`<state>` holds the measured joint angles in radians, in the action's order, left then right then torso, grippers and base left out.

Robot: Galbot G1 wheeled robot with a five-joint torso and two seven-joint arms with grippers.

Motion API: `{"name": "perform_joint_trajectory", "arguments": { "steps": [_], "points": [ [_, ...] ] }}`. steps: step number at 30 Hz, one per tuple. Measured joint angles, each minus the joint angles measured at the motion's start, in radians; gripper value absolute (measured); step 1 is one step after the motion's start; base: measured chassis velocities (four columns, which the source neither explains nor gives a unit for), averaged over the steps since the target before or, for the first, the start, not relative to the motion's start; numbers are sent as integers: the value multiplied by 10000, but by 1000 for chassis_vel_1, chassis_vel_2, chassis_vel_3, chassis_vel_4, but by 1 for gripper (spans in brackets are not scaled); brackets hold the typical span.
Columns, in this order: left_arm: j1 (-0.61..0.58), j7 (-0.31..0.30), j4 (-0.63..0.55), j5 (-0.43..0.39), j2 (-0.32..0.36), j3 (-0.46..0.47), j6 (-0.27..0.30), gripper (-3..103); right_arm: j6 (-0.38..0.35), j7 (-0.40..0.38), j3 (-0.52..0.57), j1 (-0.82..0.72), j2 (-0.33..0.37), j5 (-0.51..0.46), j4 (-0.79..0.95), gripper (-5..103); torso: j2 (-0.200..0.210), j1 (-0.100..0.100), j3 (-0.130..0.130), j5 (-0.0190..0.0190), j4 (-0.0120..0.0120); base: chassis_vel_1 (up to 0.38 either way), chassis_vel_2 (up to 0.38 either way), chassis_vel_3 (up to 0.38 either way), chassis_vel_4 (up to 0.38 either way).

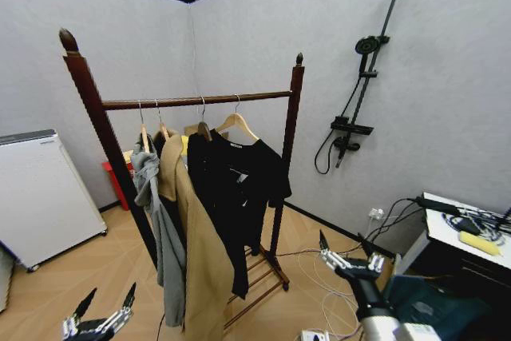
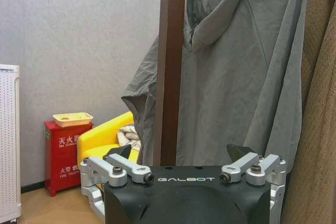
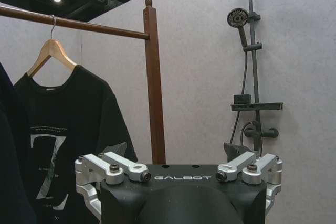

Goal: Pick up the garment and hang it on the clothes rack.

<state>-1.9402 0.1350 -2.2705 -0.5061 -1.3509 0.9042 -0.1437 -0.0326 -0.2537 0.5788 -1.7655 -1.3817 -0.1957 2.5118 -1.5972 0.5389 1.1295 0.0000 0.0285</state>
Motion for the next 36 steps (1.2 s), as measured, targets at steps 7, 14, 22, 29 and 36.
{"name": "perform_joint_trajectory", "arguments": {
  "steps": [7,14,22,29,36],
  "points": [
    [0,0,0,0,0,0,0,100,-10,4,-5,17,8,-18,-62,100,2,5,1,0,0,48,-44,-52,57],
    [-1,-1,0,0,0,0,0,100,-14,9,-6,20,11,-23,-84,100,-3,-6,-2,-4,-1,167,-166,-172,155],
    [-1,0,0,0,0,0,0,100,-20,11,-6,24,14,-30,-101,100,18,-15,-12,0,1,15,-40,-45,46],
    [-1,-1,0,0,0,0,0,100,-21,11,-7,29,14,-34,-106,100,44,-33,-30,0,-1,-69,-19,16,-52],
    [-1,-1,0,0,0,0,0,100,-21,11,-6,27,14,-34,-111,100,43,-44,-34,-1,0,-47,-61,-75,-65]
  ]
}}
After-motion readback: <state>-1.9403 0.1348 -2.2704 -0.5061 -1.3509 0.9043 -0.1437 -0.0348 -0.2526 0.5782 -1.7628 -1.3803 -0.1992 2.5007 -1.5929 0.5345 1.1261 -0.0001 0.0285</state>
